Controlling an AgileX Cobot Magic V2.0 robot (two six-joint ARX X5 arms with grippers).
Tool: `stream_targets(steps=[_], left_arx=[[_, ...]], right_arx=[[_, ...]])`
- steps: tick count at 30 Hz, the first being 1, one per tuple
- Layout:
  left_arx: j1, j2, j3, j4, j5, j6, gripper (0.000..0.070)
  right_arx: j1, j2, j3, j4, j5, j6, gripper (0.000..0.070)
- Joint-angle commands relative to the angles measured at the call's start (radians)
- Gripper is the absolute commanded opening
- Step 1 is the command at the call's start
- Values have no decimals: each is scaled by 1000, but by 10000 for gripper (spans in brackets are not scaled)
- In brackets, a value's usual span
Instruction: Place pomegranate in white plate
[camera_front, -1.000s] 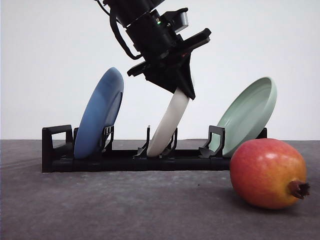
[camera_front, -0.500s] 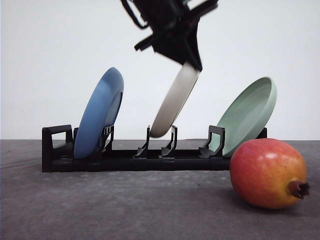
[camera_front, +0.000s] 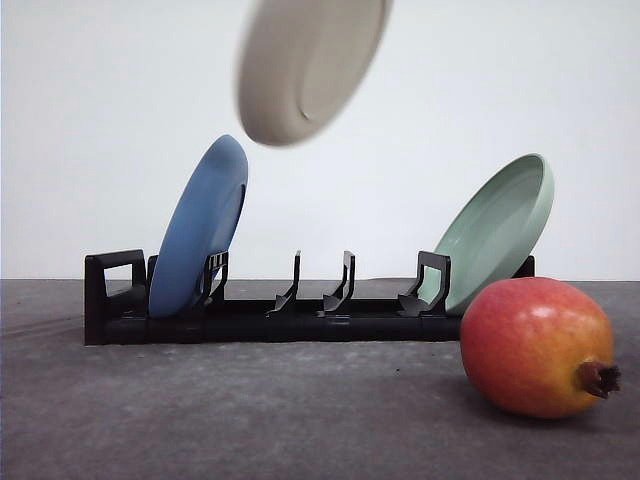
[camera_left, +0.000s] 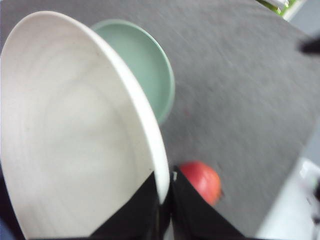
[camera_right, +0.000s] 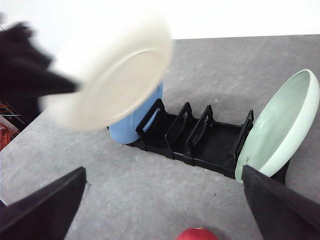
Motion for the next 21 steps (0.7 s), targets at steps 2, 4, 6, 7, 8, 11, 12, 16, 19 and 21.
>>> stream_targets(steps=[2, 4, 6, 7, 8, 11, 12, 16, 19, 21], left_arx=[[-60, -32, 28, -55, -24, 13, 0], [-111, -67, 25, -112, -66, 25, 0], [-176, -99, 3, -157, -136, 33, 0], [-206, -113, -17, -166, -175, 33, 0], [-239, -129, -44, -172, -220, 31, 0], [-328, -168, -157, -179, -352, -5, 0], [-355, -179, -204, -179, -385, -25, 0], [-433, -186, -372, -141, -452, -94, 0], [-480, -173, -504, -45, -480, -128, 0], [-502, -156, -590, 30, -483, -152, 0]], right_arx=[[2, 3, 14, 6, -3, 12, 632], [1, 3, 14, 6, -3, 12, 632], [2, 3, 14, 6, -3, 12, 632], [2, 3, 14, 6, -3, 13, 632], [2, 3, 14, 6, -3, 14, 632], [2, 3, 14, 6, -3, 14, 632], [2, 3, 14, 6, -3, 14, 632], [2, 3, 14, 6, -3, 15, 632], [1, 3, 14, 6, -3, 15, 632], [2, 3, 14, 6, -3, 15, 632]])
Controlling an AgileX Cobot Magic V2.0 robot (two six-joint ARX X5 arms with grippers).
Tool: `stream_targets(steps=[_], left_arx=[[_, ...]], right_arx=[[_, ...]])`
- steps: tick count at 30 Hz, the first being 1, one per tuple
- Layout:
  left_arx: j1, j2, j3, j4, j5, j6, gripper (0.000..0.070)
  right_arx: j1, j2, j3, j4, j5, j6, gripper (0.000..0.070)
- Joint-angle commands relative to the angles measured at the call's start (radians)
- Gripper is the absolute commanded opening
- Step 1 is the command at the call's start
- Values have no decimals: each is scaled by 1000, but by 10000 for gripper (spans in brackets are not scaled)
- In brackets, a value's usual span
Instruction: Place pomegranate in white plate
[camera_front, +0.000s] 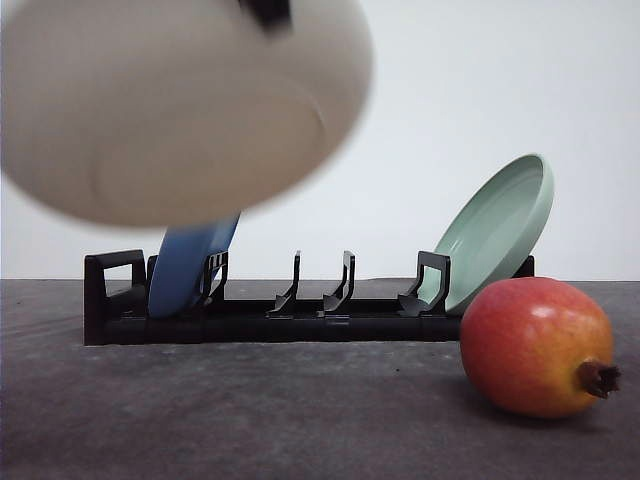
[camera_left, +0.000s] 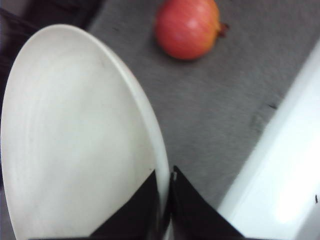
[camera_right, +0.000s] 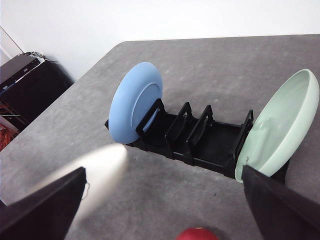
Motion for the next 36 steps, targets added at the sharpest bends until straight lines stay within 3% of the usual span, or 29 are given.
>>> stream_targets(steps=[1, 7, 14, 21, 26, 33, 36], left_arx=[[-21, 30, -48, 58, -12, -43, 0], [-33, 149, -177, 179, -43, -76, 0], [-40, 313, -189, 230, -124, -98, 0], [-41, 369, -189, 267, -127, -113, 17], [-40, 361, -186, 269, -127, -116, 219], [-39, 305, -186, 264, -135, -149, 609], [-39, 238, -186, 260, -138, -171, 643]], right_arx=[[2, 3, 14, 6, -3, 14, 632], [2, 3, 14, 6, -3, 17, 632], [2, 3, 14, 6, -3, 27, 632], [2, 3, 14, 6, -3, 30, 632], [2, 3, 14, 6, -3, 30, 631], [3, 4, 14, 0, -3, 29, 632], [16, 9, 14, -19, 1, 29, 632]])
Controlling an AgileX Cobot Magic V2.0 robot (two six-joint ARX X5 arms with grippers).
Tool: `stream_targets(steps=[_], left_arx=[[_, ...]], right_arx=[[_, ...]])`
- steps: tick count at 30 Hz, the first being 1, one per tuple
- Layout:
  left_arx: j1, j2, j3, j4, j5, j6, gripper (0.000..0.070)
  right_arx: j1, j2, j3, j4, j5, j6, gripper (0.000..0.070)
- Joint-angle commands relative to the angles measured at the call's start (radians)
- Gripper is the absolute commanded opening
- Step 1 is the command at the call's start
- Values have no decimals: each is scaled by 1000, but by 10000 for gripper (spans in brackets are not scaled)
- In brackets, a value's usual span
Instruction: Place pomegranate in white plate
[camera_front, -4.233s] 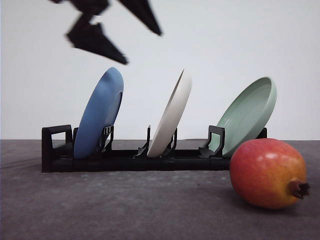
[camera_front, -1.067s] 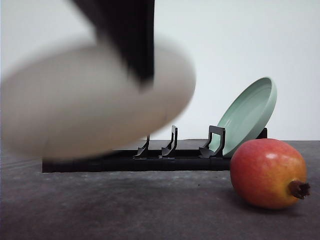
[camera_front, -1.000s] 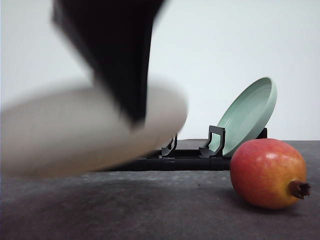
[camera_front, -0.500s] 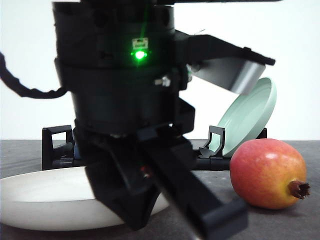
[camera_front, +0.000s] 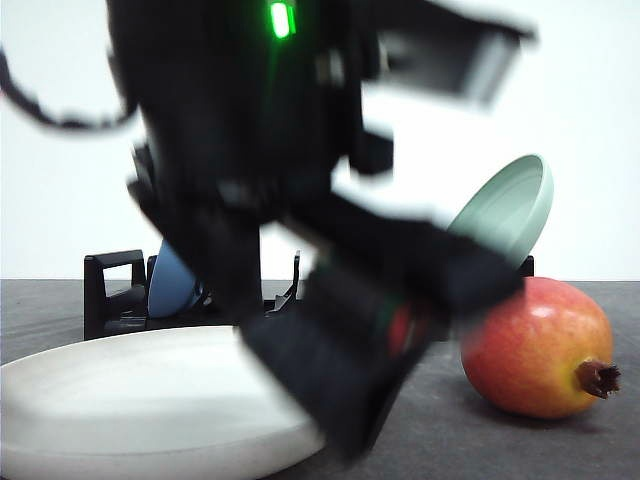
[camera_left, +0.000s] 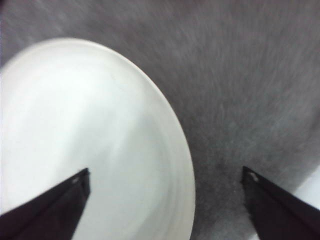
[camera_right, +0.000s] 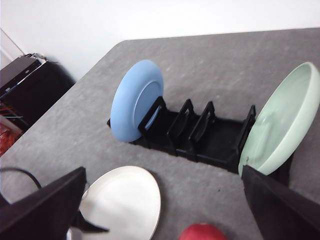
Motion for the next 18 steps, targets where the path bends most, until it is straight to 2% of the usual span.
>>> stream_targets(steps=[1, 7, 10, 13, 18], left_arx=[[-13, -35, 12, -1, -8, -40, 642], [-13, -253, 12, -76, -7, -142, 638], [-13, -383, 12, -112, -7, -165, 638], [-13, -514, 12, -122, -7, -163, 637], [-13, -715, 12, -126, -2, -149, 635]], right_arx=[[10, 10, 14, -8, -1, 6, 632], [61, 47, 14, -95, 0, 6, 632], [105, 89, 14, -147, 8, 6, 631], [162, 145, 14, -194, 58, 6, 632], [280, 265, 14, -229, 193, 8, 633]])
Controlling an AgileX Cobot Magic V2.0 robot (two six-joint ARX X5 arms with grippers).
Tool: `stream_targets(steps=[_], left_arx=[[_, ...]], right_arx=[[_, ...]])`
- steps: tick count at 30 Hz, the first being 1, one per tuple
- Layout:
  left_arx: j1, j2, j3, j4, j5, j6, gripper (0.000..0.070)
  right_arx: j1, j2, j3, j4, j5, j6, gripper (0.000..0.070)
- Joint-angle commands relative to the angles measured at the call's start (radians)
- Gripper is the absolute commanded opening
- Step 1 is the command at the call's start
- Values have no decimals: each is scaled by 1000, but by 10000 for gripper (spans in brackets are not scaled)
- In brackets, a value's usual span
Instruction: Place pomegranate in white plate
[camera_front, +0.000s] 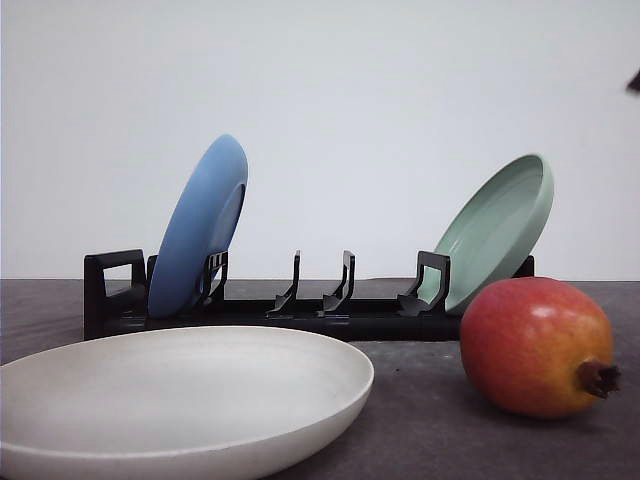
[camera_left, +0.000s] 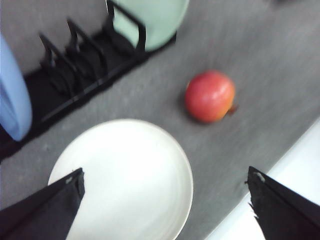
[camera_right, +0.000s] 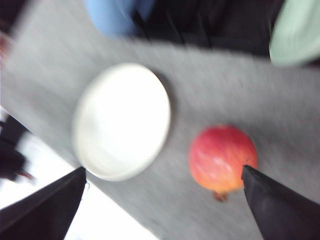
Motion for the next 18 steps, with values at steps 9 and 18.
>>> stream_targets(steps=[9, 18], left_arx=[[-14, -290, 12, -82, 56, 18, 634], [-13, -428, 12, -212, 69, 11, 634]], right_arx=[[178, 263, 14, 27, 265, 13, 691], [228, 474, 14, 113, 325, 39, 700]])
